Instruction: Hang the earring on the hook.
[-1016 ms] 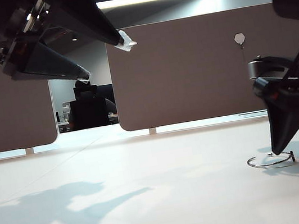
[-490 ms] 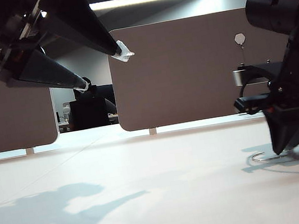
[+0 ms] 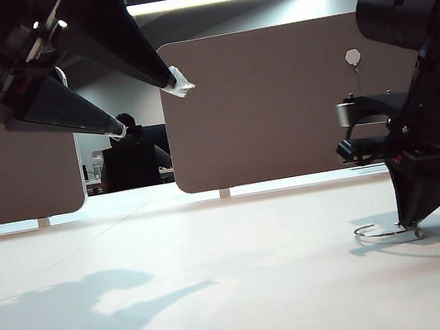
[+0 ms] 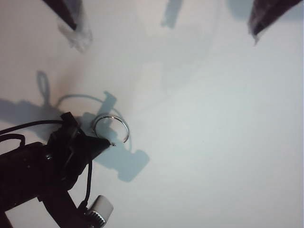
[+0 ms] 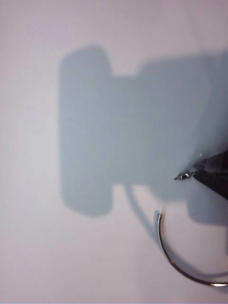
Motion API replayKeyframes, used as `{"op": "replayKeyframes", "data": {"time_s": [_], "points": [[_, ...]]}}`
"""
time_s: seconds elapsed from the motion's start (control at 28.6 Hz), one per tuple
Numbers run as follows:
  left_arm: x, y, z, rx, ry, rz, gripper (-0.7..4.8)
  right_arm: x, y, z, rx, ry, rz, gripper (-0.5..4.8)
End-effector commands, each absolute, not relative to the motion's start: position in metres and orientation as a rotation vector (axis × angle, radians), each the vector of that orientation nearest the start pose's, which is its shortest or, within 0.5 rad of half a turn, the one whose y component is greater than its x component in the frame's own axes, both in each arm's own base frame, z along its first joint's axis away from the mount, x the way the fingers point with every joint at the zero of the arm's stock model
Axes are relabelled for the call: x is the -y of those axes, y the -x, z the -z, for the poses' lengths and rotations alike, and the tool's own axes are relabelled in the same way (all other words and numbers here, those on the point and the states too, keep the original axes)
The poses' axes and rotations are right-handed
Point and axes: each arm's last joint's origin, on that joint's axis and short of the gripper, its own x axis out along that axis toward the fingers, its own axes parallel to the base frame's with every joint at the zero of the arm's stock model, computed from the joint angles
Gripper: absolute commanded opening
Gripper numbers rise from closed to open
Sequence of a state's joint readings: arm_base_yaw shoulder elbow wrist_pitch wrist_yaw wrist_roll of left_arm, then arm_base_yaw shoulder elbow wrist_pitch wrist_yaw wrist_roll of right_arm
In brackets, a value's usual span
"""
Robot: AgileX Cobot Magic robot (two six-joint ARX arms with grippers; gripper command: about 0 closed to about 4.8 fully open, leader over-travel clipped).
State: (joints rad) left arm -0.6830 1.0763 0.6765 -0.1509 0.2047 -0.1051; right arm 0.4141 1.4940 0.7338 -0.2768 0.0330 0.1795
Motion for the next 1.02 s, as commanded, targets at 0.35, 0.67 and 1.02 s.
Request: {"op": "replayKeyframes", "data": {"time_s": [0.35, 0.67, 1.02], "points": [[0.148, -0.173, -0.251, -0.555, -0.032, 0.830, 4.79, -0.111, -0.258, -0.265, -0.736, -0.006, -0.301, -0.07], [0.152, -0.178, -0.281, -0.270, 0.041, 0.856, 4.79, -0.087, -0.283, -0.334, -0.291, -0.145, -0.243, -0.07], [0.153, -0.206, -0.353, 0.018, 0.004, 0.711, 4.79, -0.031, -0.342, -0.361, 0.137, -0.262, -0.097, -0.07]]}}
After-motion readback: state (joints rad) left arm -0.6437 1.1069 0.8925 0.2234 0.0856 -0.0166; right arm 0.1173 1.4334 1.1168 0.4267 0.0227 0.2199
